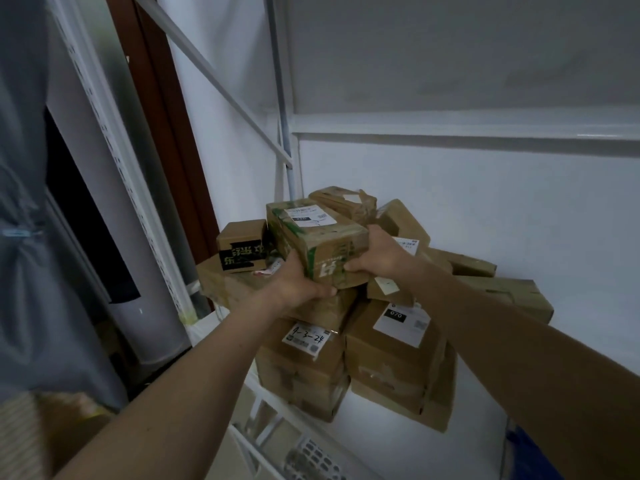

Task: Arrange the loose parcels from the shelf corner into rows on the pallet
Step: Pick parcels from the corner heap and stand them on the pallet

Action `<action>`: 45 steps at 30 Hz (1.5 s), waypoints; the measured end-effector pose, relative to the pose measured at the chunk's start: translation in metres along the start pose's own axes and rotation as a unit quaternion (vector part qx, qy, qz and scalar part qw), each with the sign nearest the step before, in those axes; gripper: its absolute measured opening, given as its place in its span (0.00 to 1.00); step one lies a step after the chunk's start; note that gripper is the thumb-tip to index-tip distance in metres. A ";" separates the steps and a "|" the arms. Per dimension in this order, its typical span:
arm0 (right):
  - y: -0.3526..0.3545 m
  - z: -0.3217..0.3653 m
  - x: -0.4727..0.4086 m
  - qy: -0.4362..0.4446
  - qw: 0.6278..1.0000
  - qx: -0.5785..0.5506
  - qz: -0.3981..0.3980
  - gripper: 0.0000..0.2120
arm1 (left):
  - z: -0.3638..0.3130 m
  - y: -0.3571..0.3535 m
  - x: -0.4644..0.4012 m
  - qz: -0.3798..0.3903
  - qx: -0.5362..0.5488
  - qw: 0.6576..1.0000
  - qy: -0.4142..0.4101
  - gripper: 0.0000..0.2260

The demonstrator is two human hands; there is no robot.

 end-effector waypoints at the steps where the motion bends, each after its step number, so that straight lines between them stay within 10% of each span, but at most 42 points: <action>1: -0.001 0.000 -0.002 -0.002 1.000 -0.007 -0.002 0.31 | 0.001 -0.001 -0.001 -0.001 0.000 1.000 -0.005 0.44; 17: 0.053 0.052 0.082 0.017 0.976 0.010 -0.215 0.22 | -0.064 0.022 0.044 0.012 -0.096 0.978 -0.185 0.32; 26: 0.119 -0.022 0.230 -0.125 0.925 0.038 -0.357 0.20 | -0.109 -0.102 0.101 0.136 -0.108 0.942 -0.285 0.30; 34: 0.139 -0.095 0.350 -0.263 0.885 0.083 -0.376 0.19 | -0.104 -0.226 0.165 0.298 -0.076 0.903 -0.298 0.23; 45: 0.104 -0.194 0.383 -0.351 0.885 0.061 -0.300 0.19 | -0.029 -0.313 0.173 0.329 -0.132 0.903 -0.244 0.25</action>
Point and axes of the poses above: each hand's wrist, its own x-axis away from the middle knuckle, its own y-axis out of the back of the hand, z = x × y, the point moved 10 cm from there along -x, towards the middle knuckle, and after that the axes turned 14 degrees about x, right-handed, at the moved point
